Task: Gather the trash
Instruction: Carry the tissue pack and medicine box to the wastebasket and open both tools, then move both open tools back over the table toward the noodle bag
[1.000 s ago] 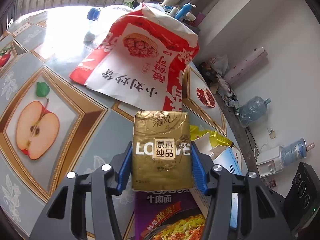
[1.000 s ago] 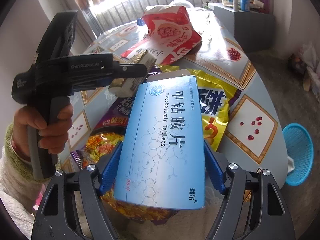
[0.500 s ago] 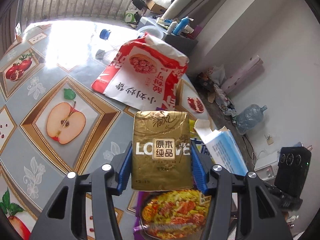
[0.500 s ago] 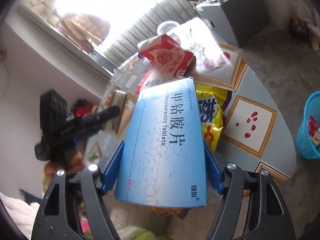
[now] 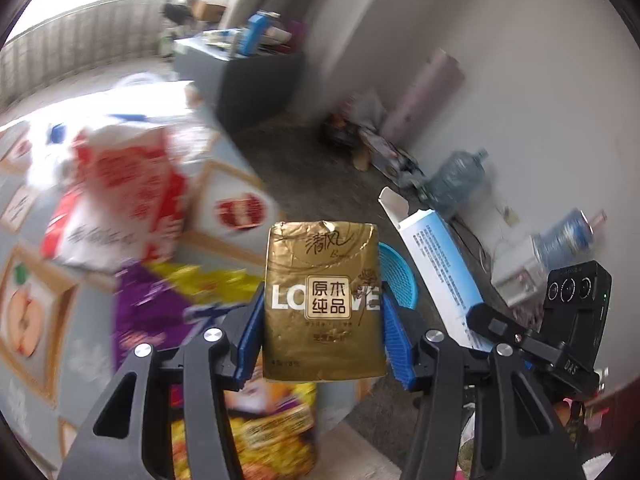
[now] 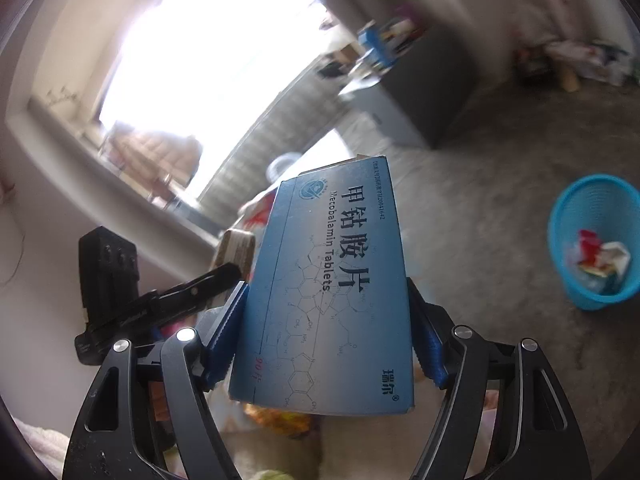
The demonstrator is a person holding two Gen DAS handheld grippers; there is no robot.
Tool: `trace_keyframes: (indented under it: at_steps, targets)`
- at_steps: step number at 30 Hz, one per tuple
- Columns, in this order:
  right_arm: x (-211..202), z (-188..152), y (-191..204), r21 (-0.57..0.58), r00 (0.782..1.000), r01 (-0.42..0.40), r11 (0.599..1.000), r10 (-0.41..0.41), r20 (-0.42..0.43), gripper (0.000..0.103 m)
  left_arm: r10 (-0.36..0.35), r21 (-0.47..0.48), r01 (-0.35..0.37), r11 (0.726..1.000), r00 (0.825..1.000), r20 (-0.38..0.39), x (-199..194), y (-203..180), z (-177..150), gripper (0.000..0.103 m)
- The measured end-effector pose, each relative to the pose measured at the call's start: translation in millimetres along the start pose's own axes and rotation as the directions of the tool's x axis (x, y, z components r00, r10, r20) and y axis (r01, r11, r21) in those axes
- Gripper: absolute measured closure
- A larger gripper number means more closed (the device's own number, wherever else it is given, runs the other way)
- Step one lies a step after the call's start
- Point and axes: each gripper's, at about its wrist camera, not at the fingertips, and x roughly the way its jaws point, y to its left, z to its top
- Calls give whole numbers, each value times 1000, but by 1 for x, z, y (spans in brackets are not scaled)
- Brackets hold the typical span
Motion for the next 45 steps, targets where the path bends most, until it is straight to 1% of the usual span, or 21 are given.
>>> trace_keyframes:
  at_steps: [3, 5, 8, 9, 11, 14, 15, 16, 17, 19, 21, 22, 24, 25, 29, 34, 37, 39, 41, 44, 45]
  targets:
    - [-24, 11, -43, 86, 987, 141, 986, -147, 68, 34, -47, 79, 53, 995, 996, -80, 51, -43, 24, 51]
    - [-34, 15, -74, 162, 974, 196, 967, -211, 81, 34, -54, 124, 70, 990, 990, -129, 85, -67, 35, 51]
    - [-44, 21, -129, 285, 951, 262, 922, -297, 86, 34, -58, 174, 100, 980, 971, -233, 150, -106, 49, 51]
    - [-41, 23, -142, 314, 945, 277, 908, -316, 81, 33, -63, 183, 116, 976, 960, -273, 172, -117, 53, 51]
    - [-41, 25, -170, 367, 938, 289, 884, -338, 78, 33, -51, 194, 121, 974, 943, -329, 213, -137, 60, 51]
    - [-35, 36, -215, 433, 935, 287, 855, -349, 69, 32, -48, 216, 135, 967, 928, -369, 261, -160, 67, 49]
    - [-32, 38, -228, 452, 940, 277, 848, -337, 58, 30, -49, 216, 140, 966, 924, -379, 272, -165, 68, 45]
    - [-26, 41, -239, 472, 943, 267, 840, -328, 51, 30, -47, 212, 140, 967, 920, -389, 288, -169, 69, 31]
    - [-18, 43, -256, 494, 948, 253, 832, -316, 46, 28, -40, 212, 133, 968, 920, -390, 300, -171, 70, 24]
    - [-12, 41, -284, 537, 940, 277, 797, -340, 20, 28, 6, 232, 89, 969, 925, -381, 321, -174, 68, 24]
    - [-6, 36, -307, 583, 922, 329, 743, -385, -30, 28, 28, 234, 69, 970, 922, -387, 329, -174, 66, 24]
    - [-6, 31, -312, 603, 921, 329, 727, -389, -34, 28, 23, 223, 70, 972, 921, -388, 328, -172, 64, 24]
    - [-12, 24, -306, 601, 929, 299, 741, -371, -5, 28, 12, 211, 77, 974, 920, -391, 320, -168, 62, 24]
    - [-14, 21, -302, 593, 928, 300, 747, -374, 2, 28, 15, 219, 76, 973, 921, -390, 315, -165, 63, 24]
    - [-23, 7, -276, 541, 919, 328, 774, -394, 5, 28, 27, 259, 66, 964, 941, -338, 282, -157, 65, 24]
    - [-30, 7, -242, 480, 925, 312, 820, -378, 45, 28, -18, 266, 87, 960, 968, -250, 201, -142, 64, 24]
    - [-23, 5, -215, 427, 945, 277, 861, -324, 42, 30, -41, 270, 82, 959, 987, -157, 139, -123, 57, 24]
    - [-14, 1, -188, 365, 960, 250, 897, -278, 27, 32, -31, 269, 54, 962, 995, -91, 101, -106, 49, 24]
    - [-6, -2, -159, 301, 974, 211, 930, -226, 15, 34, 8, 256, -4, 967, 1000, -15, 59, -79, 34, 24]
    - [5, -9, -115, 205, 991, 132, 970, -133, -8, 39, 76, 210, -85, 974, 996, 50, 18, -44, 13, 24]
    - [8, -10, -103, 183, 994, 111, 977, -110, -17, 40, 105, 172, -115, 978, 992, 69, 1, -25, 2, 24]
